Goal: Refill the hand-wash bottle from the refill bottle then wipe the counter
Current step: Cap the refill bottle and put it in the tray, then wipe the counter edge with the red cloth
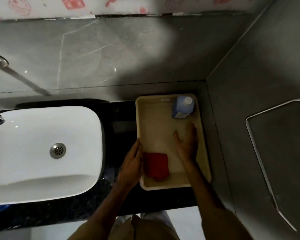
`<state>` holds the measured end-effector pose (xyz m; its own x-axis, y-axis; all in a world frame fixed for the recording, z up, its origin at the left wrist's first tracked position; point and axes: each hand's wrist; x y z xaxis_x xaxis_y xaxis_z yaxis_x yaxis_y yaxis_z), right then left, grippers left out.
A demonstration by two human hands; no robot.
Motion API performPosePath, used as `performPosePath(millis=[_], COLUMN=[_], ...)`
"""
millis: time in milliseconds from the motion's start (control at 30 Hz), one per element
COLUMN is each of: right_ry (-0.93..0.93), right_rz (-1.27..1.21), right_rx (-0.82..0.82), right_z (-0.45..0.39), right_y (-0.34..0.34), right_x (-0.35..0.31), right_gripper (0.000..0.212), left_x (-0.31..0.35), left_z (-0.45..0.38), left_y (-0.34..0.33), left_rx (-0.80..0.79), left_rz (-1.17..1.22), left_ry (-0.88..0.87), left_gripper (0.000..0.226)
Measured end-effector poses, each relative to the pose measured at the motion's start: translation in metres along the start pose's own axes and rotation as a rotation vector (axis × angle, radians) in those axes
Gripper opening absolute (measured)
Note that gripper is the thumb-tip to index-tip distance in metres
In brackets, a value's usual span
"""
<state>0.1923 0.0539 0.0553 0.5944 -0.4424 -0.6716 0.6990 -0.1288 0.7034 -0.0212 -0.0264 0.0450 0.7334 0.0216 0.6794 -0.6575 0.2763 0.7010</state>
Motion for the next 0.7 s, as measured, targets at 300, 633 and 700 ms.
performPosePath(millis=[300, 633, 700], right_ry=[0.169, 0.183, 0.145], right_rz=[0.44, 0.331, 0.172], right_rx=[-0.248, -0.156, -0.117], right_z=[0.139, 0.135, 0.136], right_y=[-0.07, -0.068, -0.062], right_x=[0.027, 0.033, 0.03], right_gripper=[0.067, 0.053, 0.049], left_x=[-0.009, -0.034, -0.042], left_z=[0.017, 0.074, 0.092], left_y=[-0.011, -0.001, 0.003], left_rx=[-0.01, 0.087, 0.083], left_rz=[-0.04, 0.004, 0.009], left_ry=[0.032, 0.099, 0.093], left_gripper=[0.065, 0.055, 0.055])
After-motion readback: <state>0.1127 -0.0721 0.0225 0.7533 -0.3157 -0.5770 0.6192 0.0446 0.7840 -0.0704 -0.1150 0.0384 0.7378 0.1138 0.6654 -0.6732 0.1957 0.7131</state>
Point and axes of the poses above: each hand's wrist, its own z-axis away from the middle knuckle, its own y-axis out of the back of the hand, x = y × z, and after that the axes turned 1 degree about x, right-handed
